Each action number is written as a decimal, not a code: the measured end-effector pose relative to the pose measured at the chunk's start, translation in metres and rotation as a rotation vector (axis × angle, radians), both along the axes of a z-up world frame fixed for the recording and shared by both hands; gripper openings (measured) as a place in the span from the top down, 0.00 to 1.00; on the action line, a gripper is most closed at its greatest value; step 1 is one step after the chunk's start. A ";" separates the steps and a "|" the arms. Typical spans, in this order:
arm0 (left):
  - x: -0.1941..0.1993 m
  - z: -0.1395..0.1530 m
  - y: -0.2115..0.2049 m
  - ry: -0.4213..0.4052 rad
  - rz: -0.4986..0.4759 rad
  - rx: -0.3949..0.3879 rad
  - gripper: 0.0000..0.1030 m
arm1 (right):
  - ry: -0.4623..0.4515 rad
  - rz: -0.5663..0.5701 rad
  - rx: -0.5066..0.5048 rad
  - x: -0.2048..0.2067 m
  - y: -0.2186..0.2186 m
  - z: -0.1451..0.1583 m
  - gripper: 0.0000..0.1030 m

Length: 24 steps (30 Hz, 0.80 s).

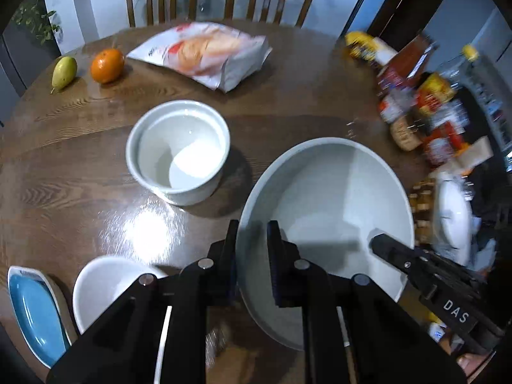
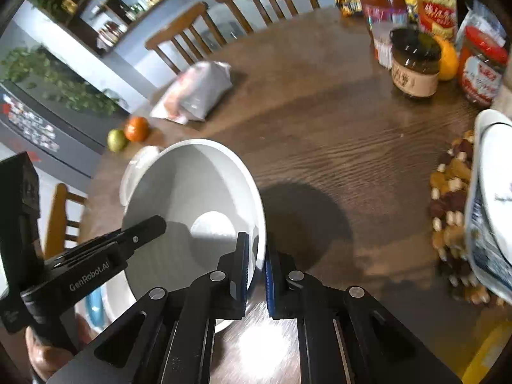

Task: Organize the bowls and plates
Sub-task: 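Lift the white bowl with both grippers and carry it toward the dish stack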

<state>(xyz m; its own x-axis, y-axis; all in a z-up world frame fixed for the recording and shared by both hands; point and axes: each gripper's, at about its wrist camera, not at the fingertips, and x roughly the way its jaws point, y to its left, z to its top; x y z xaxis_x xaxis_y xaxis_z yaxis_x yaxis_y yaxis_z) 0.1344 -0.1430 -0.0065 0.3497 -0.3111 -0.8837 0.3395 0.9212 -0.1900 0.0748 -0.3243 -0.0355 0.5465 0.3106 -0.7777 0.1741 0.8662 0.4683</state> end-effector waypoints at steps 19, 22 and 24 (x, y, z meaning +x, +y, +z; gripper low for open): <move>-0.145 -0.013 0.152 0.034 0.251 0.035 0.87 | 0.199 0.413 0.040 -0.079 0.148 -0.026 0.87; -0.148 -0.025 0.169 0.069 0.297 0.044 0.87 | 0.216 0.472 0.028 -0.076 0.170 -0.034 0.87; -0.142 -0.034 0.176 0.085 0.321 0.037 0.87 | 0.217 0.478 0.019 -0.068 0.177 -0.038 0.87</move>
<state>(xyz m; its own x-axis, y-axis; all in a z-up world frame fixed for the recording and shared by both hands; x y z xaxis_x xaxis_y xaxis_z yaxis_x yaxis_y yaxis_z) -0.0080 0.0327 -0.0404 0.3491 -0.1641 -0.9226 0.0150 0.9854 -0.1696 0.0070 -0.1473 -0.0736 0.1673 0.5007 -0.8493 -0.1438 0.8646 0.4814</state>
